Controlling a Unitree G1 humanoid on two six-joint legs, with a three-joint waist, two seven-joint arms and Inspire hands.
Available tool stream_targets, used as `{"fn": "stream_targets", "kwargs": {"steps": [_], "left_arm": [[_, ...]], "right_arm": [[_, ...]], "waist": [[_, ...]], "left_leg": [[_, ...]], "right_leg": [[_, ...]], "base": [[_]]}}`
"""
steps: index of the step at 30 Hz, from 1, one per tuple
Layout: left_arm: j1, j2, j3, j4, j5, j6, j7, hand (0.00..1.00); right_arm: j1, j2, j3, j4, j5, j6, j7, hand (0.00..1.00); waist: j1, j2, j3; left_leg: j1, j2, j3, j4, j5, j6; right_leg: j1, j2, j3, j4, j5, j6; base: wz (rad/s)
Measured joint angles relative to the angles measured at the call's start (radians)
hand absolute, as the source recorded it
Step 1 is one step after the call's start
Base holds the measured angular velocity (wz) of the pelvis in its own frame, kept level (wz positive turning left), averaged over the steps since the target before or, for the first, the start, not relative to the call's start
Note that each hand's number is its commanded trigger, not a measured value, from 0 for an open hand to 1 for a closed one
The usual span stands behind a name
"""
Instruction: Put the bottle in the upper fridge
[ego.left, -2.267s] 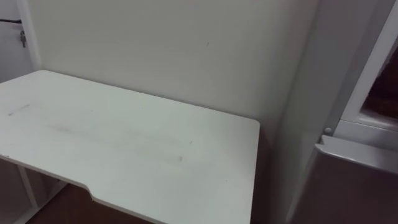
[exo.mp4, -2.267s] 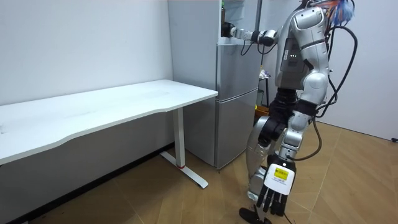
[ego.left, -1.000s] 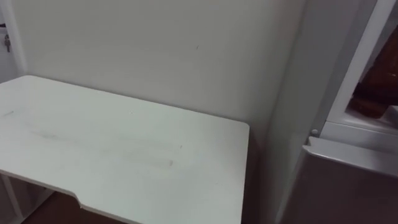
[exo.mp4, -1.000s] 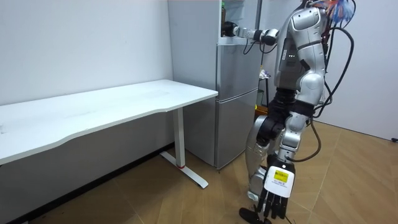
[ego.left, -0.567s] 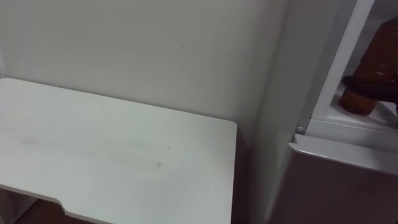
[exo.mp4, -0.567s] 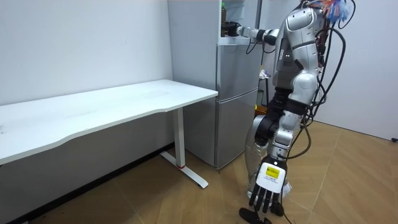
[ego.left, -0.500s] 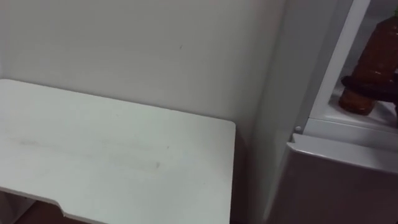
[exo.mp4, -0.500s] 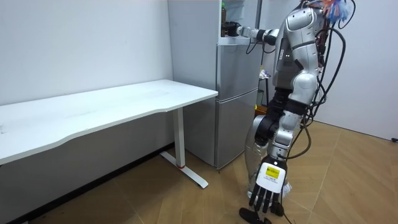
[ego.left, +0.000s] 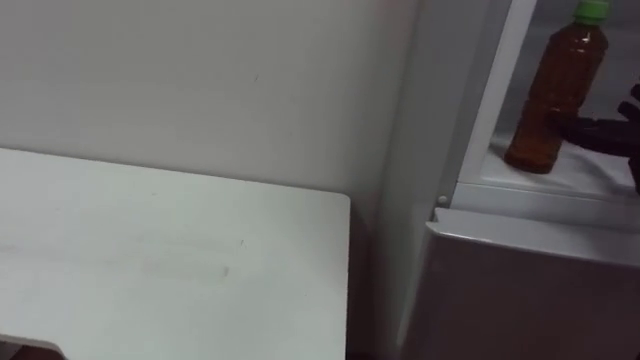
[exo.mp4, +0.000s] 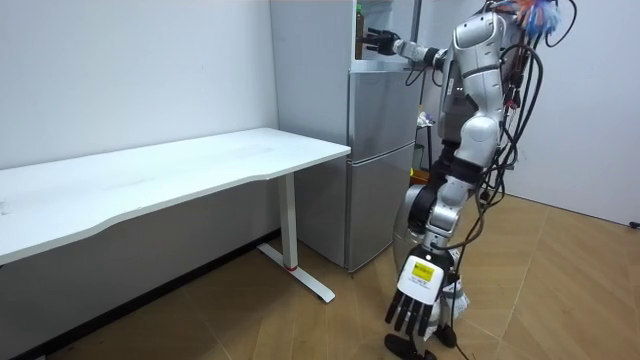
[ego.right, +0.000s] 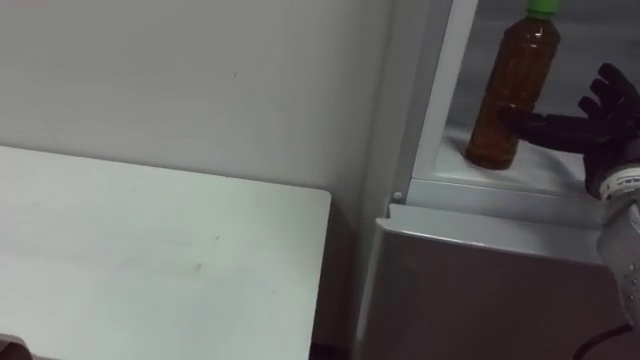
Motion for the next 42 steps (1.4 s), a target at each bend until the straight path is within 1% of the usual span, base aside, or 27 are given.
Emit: {"fn": "stream_targets", "kwargs": {"steps": [4, 9, 12, 16, 17, 19, 21, 23, 26, 28, 29, 30, 32, 33, 34, 35, 37, 38, 39, 40, 41, 42], "left_arm": [[-0.001, 0.0, -0.001, 0.0, -0.001, 0.0, -0.001, 0.0], [-0.005, -0.001, -0.002, 0.0, -0.001, -0.001, -0.001, 0.0], [-0.005, -0.002, -0.001, 0.0, -0.001, -0.001, -0.001, 0.0], [-0.006, -0.002, 0.0, 0.0, 0.0, -0.003, -0.008, 0.0], [-0.007, -0.002, 0.0, 0.003, 0.0, -0.003, -0.01, 0.0], [-0.018, -0.001, 0.0, 0.018, 0.001, -0.007, -0.01, 0.0], [-0.026, -0.002, -0.001, 0.029, 0.003, -0.014, -0.01, 0.0], [-0.027, -0.003, -0.001, 0.024, 0.009, -0.019, -0.01, 0.0], [-0.028, -0.005, 0.0, 0.012, 0.032, -0.02, -0.009, 0.0], [-0.032, -0.006, -0.005, 0.01, 0.032, -0.018, -0.007, 0.0], [-0.031, -0.008, -0.013, 0.009, 0.032, -0.018, -0.005, 0.0], [-0.031, -0.012, -0.014, 0.009, 0.032, -0.018, -0.004, 0.0], [-0.042, -0.012, -0.025, 0.009, 0.03, -0.02, 0.001, 0.0], [-0.05, -0.012, -0.035, 0.009, 0.03, -0.023, 0.006, 0.0], [-0.052, -0.012, -0.044, 0.009, 0.031, -0.028, 0.01, 0.0], [-0.054, -0.015, -0.053, 0.009, 0.031, -0.041, 0.014, 0.0], [-0.054, -0.026, -0.053, 0.01, 0.031, -0.048, 0.019, 0.0], [-0.053, -0.032, -0.053, 0.01, 0.031, -0.049, 0.02, 0.0], [-0.051, -0.035, -0.063, 0.011, 0.029, -0.049, 0.021, 0.0], [-0.05, -0.035, -0.073, 0.011, 0.028, -0.05, 0.022, 0.0], [-0.052, -0.036, -0.09, 0.013, 0.028, -0.052, 0.022, 0.0], [-0.056, -0.036, -0.103, 0.016, 0.028, -0.057, 0.022, 0.0]], "right_arm": [[0.01, 0.0, 0.0, -0.036, 0.0, 0.0, 0.0, 0.0], [0.073, 0.0, 0.0, -0.104, 0.0, 0.0, 0.004, 0.0], [0.08, 0.0, -0.001, -0.124, -0.001, 0.0, 0.003, 0.0], [0.105, 0.0, -0.04, -0.2, 0.002, 0.0, 0.003, 0.0], [0.111, 0.0, -0.046, -0.226, 0.002, 0.0, -0.005, 0.0], [0.148, 0.0, -0.07, -0.308, 0.001, 0.0, -0.015, 0.0], [0.19, 0.0, -0.075, -0.403, -0.008, -0.003, -0.032, 0.0], [0.209, 0.0, -0.079, -0.44, -0.027, -0.003, -0.045, 0.0], [0.253, 0.001, -0.112, -0.479, -0.079, -0.003, -0.071, 0.0], [0.277, 0.015, -0.124, -0.528, -0.123, -0.002, -0.103, 0.0], [0.293, 0.039, -0.131, -0.582, -0.161, -0.002, -0.117, 0.0], [0.323, 0.059, -0.144, -0.644, -0.19, -0.002, -0.123, 0.0], [0.366, 0.087, -0.153, -0.738, -0.2, -0.004, -0.133, 0.0], [0.394, 0.103, -0.154, -0.795, -0.206, -0.005, -0.137, 0.0], [0.405, 0.108, -0.153, -0.819, -0.206, -0.005, -0.139, 0.0], [0.427, 0.11, -0.153, -0.863, -0.22, -0.005, -0.144, 0.0], [0.443, 0.125, -0.153, -0.906, -0.266, -0.008, -0.15, 0.0], [0.452, 0.147, -0.154, -0.931, -0.314, -0.016, -0.153, 0.0], [0.464, 0.164, -0.154, -0.959, -0.328, -0.024, -0.153, 0.0], [0.469, 0.172, -0.154, -0.978, -0.328, -0.024, -0.153, 0.0], [0.478, 0.185, -0.154, -1.012, -0.328, -0.027, -0.151, 0.0], [0.488, 0.191, -0.153, -1.039, -0.328, -0.038, -0.15, 0.0]], "waist": [[-0.005, -0.001, -0.0005], [-0.006, -0.008, -0.0031], [-0.006, -0.007, -0.0028], [-0.007, -0.005, -0.0026], [-0.009, -0.004, -0.0021], [-0.008, -0.001, -0.0006], [-0.008, 0.005, 0.0023], [-0.009, 0.01, 0.0031], [-0.008, 0.016, 0.0027], [-0.017, 0.021, 0.0003], [-0.027, 0.028, 0.0007], [-0.027, 0.033, -0.0006], [-0.032, 0.038, -0.0002], [-0.035, 0.039, 0.0002], [-0.035, 0.039, 0.0004], [-0.04, 0.039, 0.0009], [-0.04, 0.04, 0.0023], [-0.04, 0.041, 0.0028], [-0.047, 0.044, 0.0044], [-0.053, 0.042, 0.0037], [-0.058, 0.044, 0.0051], [-0.06, 0.044, 0.0049]], "left_leg": [[0.001, 0.0, 0.006, -0.002, 0.0, 0.0], [0.0, 0.001, 0.014, -0.003, 0.0, 0.0], [0.0, 0.001, 0.015, -0.001, 0.0, 0.0], [-0.001, 0.002, 0.014, -0.001, -0.001, 0.0], [0.0, 0.002, 0.012, -0.001, -0.001, -0.001], [0.003, 0.002, 0.012, -0.001, -0.001, -0.001], [0.007, 0.003, 0.012, -0.002, -0.002, -0.001], [0.008, 0.003, 0.012, -0.002, -0.002, -0.001], [0.009, 0.004, 0.012, -0.003, -0.003, -0.001], [0.006, 0.004, 0.015, -0.003, -0.004, -0.001], [0.008, 0.005, 0.018, -0.003, -0.004, -0.002], [0.011, 0.006, 0.025, -0.004, -0.004, -0.002], [0.018, 0.006, 0.03, -0.004, -0.004, -0.002], [0.02, 0.007, 0.032, -0.004, -0.004, -0.003], [0.02, 0.007, 0.034, -0.004, -0.005, -0.004], [0.022, 0.009, 0.042, -0.004, -0.005, -0.004], [0.029, 0.011, 0.056, -0.006, -0.008, -0.006], [0.035, 0.014, 0.061, -0.005, -0.013, -0.007], [0.036, 0.015, 0.066, -0.004, -0.016, -0.008], [0.036, 0.016, 0.067, -0.004, -0.016, -0.008], [0.036, 0.017, 0.072, -0.004, -0.017, -0.008], [0.036, 0.018, 0.078, -0.005, -0.017, -0.008]], "right_leg": [[-0.003, 0.003, 0.016, -0.004, 0.002, 0.002], [-0.005, 0.004, 0.018, -0.005, 0.002, 0.002], [-0.008, 0.004, 0.02, -0.006, 0.002, 0.002], [-0.009, 0.004, 0.019, -0.007, 0.002, 0.002], [-0.008, 0.004, 0.019, -0.007, 0.002, 0.002], [-0.008, 0.005, 0.02, -0.007, 0.002, 0.002], [-0.005, 0.005, 0.02, -0.005, 0.002, 0.002], [-0.005, 0.005, 0.021, -0.005, 0.003, 0.001], [-0.008, 0.005, 0.021, -0.005, 0.003, 0.001], [-0.01, 0.005, 0.022, -0.005, 0.003, 0.001], [-0.011, 0.005, 0.025, -0.005, 0.002, 0.001], [-0.012, 0.005, 0.028, -0.005, 0.002, 0.001], [-0.011, 0.007, 0.037, -0.006, 0.002, 0.0], [-0.011, 0.009, 0.042, -0.005, 0.001, 0.0], [-0.011, 0.009, 0.045, -0.005, 0.001, -0.001], [-0.012, 0.01, 0.05, -0.005, 0.001, -0.001], [-0.011, 0.013, 0.067, -0.005, 0.001, -0.001], [-0.01, 0.016, 0.075, -0.005, 0.001, -0.001], [-0.01, 0.016, 0.076, -0.005, 0.0, -0.002], [-0.011, 0.016, 0.076, -0.005, 0.0, -0.001], [-0.013, 0.016, 0.077, -0.005, 0.0, -0.002], [-0.015, 0.016, 0.078, -0.004, 0.0, -0.002]], "base": [[-0.06], [0.0], [-0.01], [0.0], [0.0], [0.0], [0.0], [0.0], [0.0], [-0.03], [-0.11], [-0.14], [-0.11], [-0.08], [-0.11], [-0.16], [-0.23], [-0.22], [-0.16], [-0.09], [-0.1], [-0.11]]}}
